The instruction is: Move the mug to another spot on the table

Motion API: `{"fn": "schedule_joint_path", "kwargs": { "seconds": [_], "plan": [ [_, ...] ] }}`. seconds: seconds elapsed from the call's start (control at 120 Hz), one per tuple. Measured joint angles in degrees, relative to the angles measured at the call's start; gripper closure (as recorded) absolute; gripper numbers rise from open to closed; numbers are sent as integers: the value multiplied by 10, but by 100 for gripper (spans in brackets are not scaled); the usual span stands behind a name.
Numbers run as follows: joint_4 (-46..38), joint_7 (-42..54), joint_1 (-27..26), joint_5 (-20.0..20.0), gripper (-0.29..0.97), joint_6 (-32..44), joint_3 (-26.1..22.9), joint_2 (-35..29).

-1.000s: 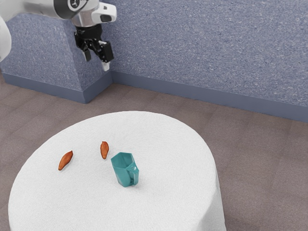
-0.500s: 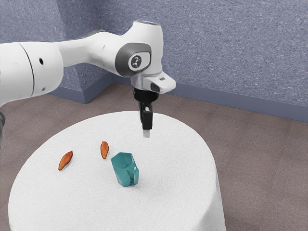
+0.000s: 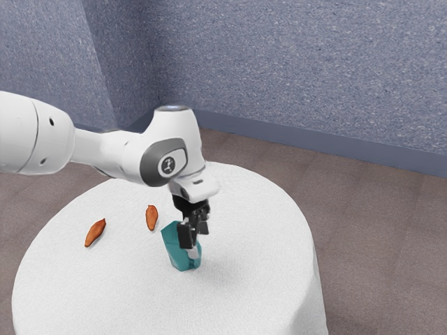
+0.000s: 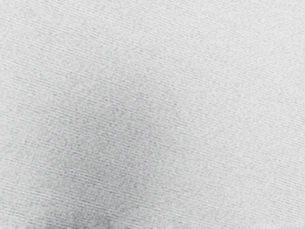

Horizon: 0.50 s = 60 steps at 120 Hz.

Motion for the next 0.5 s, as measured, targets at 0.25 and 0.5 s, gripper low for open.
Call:
{"fn": "schedule_joint_path", "kwargs": {
  "seconds": [0.25,0.5],
  "plan": [
    [-50,82,-1,-12,0,46,7,-24],
    [-53,147,-1,-32,0,90,7,-2]
  ]
}}
